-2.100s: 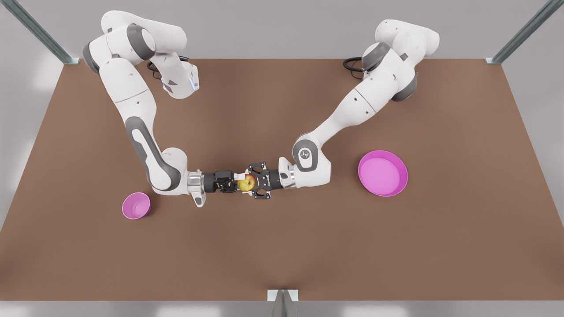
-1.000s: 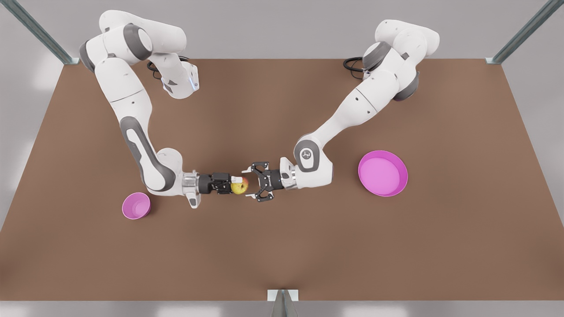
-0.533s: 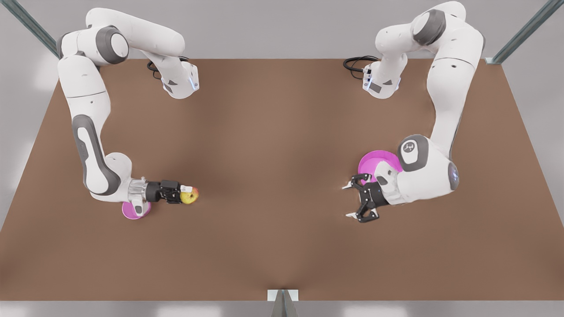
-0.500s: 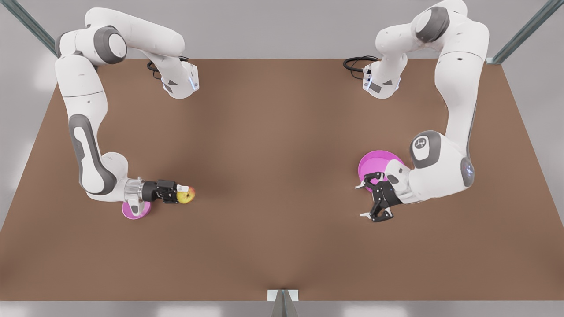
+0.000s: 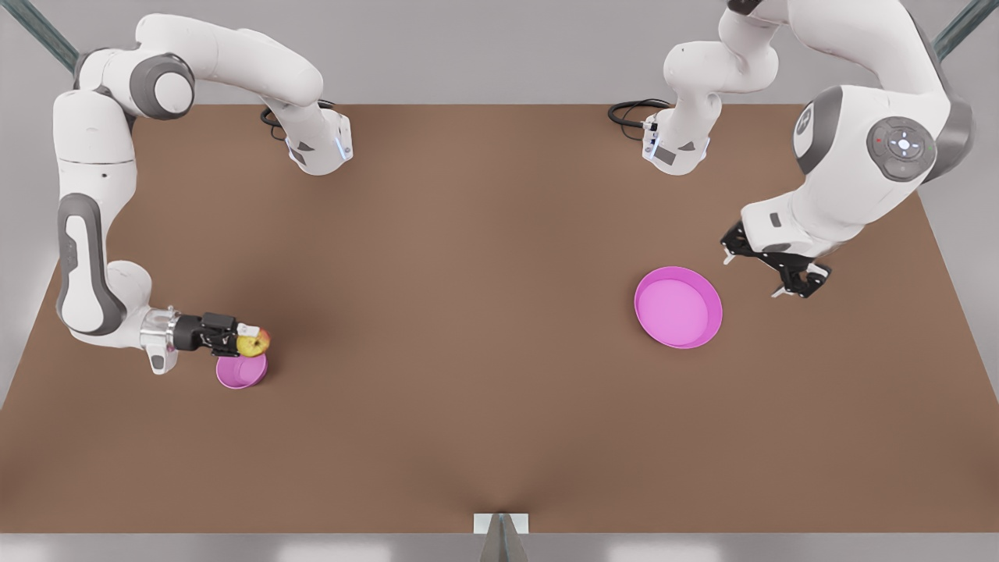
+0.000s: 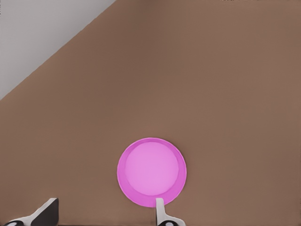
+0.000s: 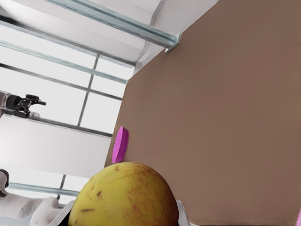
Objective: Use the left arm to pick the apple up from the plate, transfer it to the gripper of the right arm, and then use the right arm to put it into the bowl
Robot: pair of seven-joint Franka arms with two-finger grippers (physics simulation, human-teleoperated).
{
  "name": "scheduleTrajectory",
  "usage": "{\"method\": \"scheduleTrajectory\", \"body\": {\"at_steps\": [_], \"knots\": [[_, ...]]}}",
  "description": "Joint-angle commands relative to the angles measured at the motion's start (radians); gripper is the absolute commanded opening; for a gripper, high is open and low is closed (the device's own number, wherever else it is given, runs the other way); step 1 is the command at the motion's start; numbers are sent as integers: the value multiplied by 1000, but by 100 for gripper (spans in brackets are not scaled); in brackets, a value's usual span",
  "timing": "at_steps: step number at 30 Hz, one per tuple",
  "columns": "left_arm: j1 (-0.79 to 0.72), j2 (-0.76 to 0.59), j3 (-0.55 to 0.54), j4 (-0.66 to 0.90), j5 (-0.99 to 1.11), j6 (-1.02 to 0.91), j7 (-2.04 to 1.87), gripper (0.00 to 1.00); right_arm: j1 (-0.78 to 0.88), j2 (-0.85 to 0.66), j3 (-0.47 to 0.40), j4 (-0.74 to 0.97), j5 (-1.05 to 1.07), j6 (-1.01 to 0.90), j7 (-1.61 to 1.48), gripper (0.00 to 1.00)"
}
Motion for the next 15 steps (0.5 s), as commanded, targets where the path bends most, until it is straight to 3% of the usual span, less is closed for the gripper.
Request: {"method": "scheduleTrajectory", "body": {"at_steps": [1, 5, 15], "knots": [[6, 8, 1, 5, -1, -31, -613, 100, 1, 12, -8, 21, -25, 18, -104, 73], [2, 7, 1, 4, -4, -57, -611, 100, -1, 17, -53, 54, -44, 31, -107, 73], [0, 7, -4, 4, -11, -61, -616, 100, 2, 43, -56, 69, -51, 148, -108, 73]]}}
